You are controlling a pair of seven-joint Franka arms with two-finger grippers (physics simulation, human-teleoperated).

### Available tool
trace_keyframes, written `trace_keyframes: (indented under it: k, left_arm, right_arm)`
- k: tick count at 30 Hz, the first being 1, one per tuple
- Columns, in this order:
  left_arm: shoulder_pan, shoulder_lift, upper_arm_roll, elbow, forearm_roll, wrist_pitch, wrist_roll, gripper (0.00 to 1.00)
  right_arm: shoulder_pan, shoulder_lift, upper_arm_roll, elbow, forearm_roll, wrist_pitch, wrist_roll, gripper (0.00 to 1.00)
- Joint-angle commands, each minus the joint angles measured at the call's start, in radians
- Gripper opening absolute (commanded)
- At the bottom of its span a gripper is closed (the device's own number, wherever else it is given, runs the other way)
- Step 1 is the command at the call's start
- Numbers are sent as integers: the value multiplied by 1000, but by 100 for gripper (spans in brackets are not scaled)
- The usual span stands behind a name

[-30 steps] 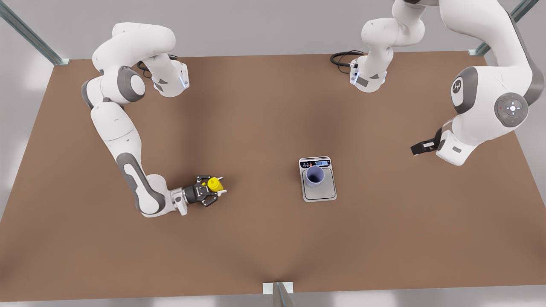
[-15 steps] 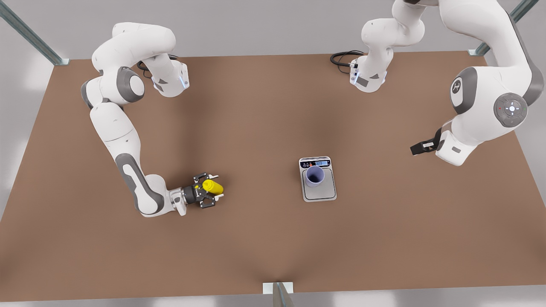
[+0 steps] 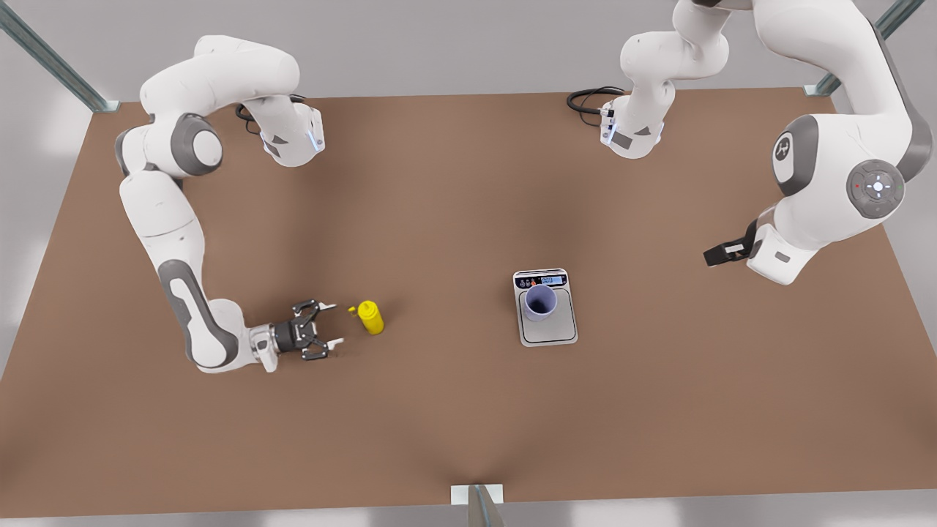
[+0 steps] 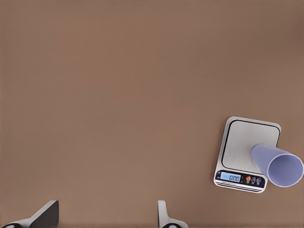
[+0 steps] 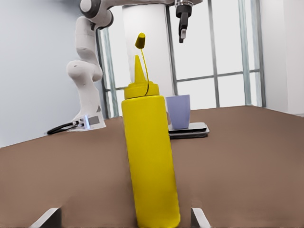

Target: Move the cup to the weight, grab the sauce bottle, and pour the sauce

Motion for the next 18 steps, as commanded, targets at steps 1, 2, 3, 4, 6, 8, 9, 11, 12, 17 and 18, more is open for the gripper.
trace_keyframes:
  k: [1,2,3,4,6,8,9,11,12,17,18]
  left_arm:
    - [0,0,0,0,0,0,0,100]
    - [1,0,0,0,0,0,0,100]
    - [1,0,0,0,0,0,0,100]
    - [1,0,-1,0,2,2,0,100]
    - [1,1,-1,2,3,6,2,100]
    - [1,1,-1,2,3,6,2,100]
    - [1,0,-1,2,3,6,2,100]
    - [1,1,-1,2,3,6,2,100]
    - [1,1,-1,2,3,6,0,100]
    - [1,1,-1,2,3,6,2,100]
    - [1,1,-1,2,3,6,2,100]
  right_arm:
    - [-26,-18,0,-2,-31,-8,26,100]
    - [-90,-135,0,-32,-109,-28,150,100]
    - [-96,-256,-1,-23,-168,-67,362,100]
    - [-67,-393,-5,-25,-215,-64,591,100]
    - [34,-617,-11,-49,-373,91,985,100]
    - [135,-772,-14,-163,-654,280,1472,100]
    - [218,-772,-14,-111,-876,278,1759,100]
    - [255,-770,-12,-34,-962,226,2147,100]
    - [325,-769,-14,84,-1068,96,2278,100]
    - [272,-870,-34,-6,-986,28,2400,100]
    - [278,-881,-34,-14,-989,33,2406,100]
